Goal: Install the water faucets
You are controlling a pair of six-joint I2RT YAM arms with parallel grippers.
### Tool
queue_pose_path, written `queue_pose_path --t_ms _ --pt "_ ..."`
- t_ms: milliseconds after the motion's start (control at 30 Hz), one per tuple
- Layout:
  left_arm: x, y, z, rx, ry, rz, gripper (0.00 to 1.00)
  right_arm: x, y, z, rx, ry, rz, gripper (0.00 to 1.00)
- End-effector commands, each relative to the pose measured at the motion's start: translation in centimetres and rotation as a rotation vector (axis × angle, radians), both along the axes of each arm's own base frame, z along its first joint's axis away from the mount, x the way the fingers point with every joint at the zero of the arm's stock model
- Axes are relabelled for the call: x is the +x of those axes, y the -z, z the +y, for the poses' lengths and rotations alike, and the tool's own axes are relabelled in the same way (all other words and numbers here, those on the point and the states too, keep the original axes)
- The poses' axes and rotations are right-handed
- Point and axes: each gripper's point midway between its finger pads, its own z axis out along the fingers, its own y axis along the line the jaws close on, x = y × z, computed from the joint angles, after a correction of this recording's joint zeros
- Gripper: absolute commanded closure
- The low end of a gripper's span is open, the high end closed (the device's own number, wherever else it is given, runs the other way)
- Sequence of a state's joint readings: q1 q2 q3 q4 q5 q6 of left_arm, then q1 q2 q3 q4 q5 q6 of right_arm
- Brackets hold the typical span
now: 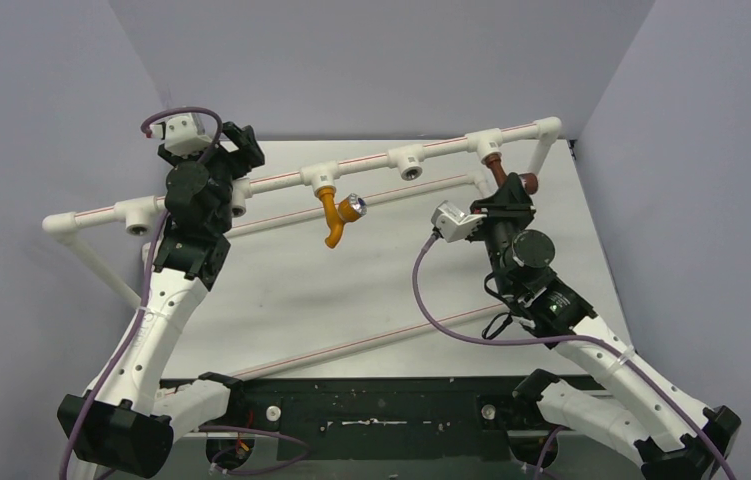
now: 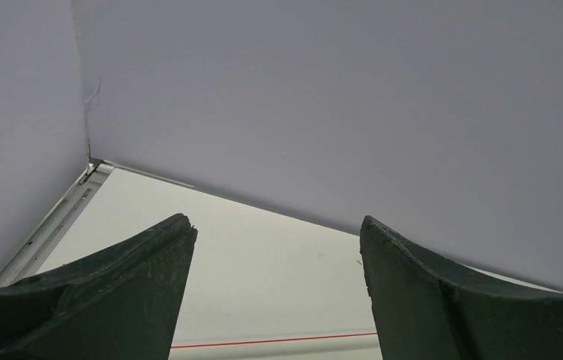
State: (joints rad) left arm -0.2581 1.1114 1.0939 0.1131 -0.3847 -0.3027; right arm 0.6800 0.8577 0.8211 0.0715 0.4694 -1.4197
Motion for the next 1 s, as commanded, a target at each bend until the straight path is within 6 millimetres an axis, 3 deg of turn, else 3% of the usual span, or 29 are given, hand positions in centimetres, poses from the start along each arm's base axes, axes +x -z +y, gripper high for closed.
queue_pose_path --t_ms 0,333,700,967 --pt "-0.7 11.6 -0.9 0.097 0.040 0.370 0.22 -0.6 -4.0 -1.5 0.325 0.035 -0.110 1.00" --pt "-0.7 11.6 -0.8 0.097 0.039 0.369 0.22 -0.3 -3.3 0.1 0.952 -0.071 -0.067 1.00" --pt "-0.7 11.5 -0.8 0.098 0.039 0.368 0.22 -0.8 -4.5 1.5 1.744 -0.160 -0.025 1.00" --pt "-0.8 11.4 -0.8 0.097 0.039 0.364 0.22 -1.9 -5.8 1.6 2.189 -0.256 -0.014 1.00"
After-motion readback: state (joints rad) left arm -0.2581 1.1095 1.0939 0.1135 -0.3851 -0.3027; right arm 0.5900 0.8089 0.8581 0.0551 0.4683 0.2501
